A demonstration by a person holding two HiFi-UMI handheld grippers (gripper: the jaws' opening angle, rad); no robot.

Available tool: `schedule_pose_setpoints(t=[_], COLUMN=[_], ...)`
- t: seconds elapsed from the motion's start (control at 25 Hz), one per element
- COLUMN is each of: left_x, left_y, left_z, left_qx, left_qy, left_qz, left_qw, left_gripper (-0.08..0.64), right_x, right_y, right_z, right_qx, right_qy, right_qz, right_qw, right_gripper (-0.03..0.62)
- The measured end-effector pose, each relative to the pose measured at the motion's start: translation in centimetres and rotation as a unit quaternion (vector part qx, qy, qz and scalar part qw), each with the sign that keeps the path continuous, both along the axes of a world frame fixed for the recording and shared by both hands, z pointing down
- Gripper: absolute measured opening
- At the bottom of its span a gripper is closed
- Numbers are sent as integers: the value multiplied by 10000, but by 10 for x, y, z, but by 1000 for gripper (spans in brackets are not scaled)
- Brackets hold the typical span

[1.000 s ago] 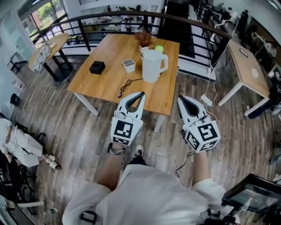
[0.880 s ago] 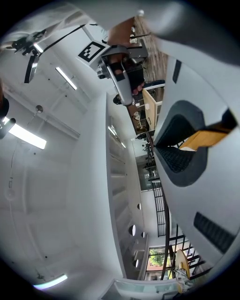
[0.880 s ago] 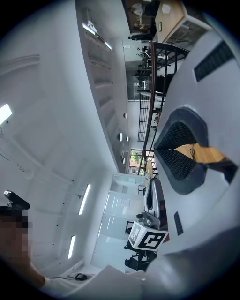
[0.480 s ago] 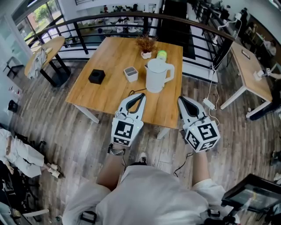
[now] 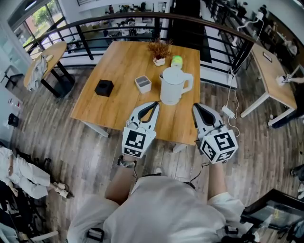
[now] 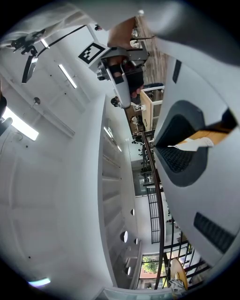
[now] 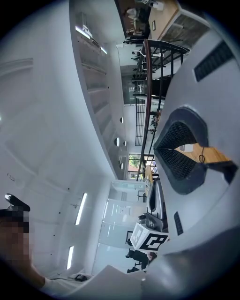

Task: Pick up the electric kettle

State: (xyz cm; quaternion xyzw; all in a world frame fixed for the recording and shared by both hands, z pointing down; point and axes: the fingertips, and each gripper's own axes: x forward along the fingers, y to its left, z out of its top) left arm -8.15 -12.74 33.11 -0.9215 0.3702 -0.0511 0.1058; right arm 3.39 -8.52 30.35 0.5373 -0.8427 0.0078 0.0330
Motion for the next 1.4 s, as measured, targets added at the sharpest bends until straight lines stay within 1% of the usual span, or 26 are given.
schedule_pose_setpoints(t=[0.2, 0.4, 0.52, 0.76, 0.92, 1.08, 1.4], left_x=[3, 11, 16, 27, 35, 41, 53], left_y=[-23, -36, -43, -62, -76, -93, -132], left_z=[11, 18, 24, 39, 39, 40, 69], left_qx=[-120, -244, -310, -439, -419, -430, -779], left_qy=[-12, 7, -27, -38, -75, -124, -247], left_qz=[107, 202, 215, 53, -75, -219, -472], left_qw=[9999, 9995, 9993, 9990, 9991, 9988, 9955], left_gripper=[9, 9, 9, 9, 9, 9, 9], right_x=[1, 12, 13, 23, 35, 47, 70], right_y=[-18, -28, -34, -52, -71, -91, -135], right_z=[5, 7, 12, 27, 26, 32, 49], right_qx=[3, -5, -31, -121, -66, -116, -173], right_qy=[70, 79, 66, 73, 98, 108, 82], right_qz=[115, 302, 281, 115, 53, 5, -53], right_qw=[9999, 9995, 9996, 9998, 9999, 9999, 9998], right_gripper=[9, 9, 9, 9, 9, 9, 9])
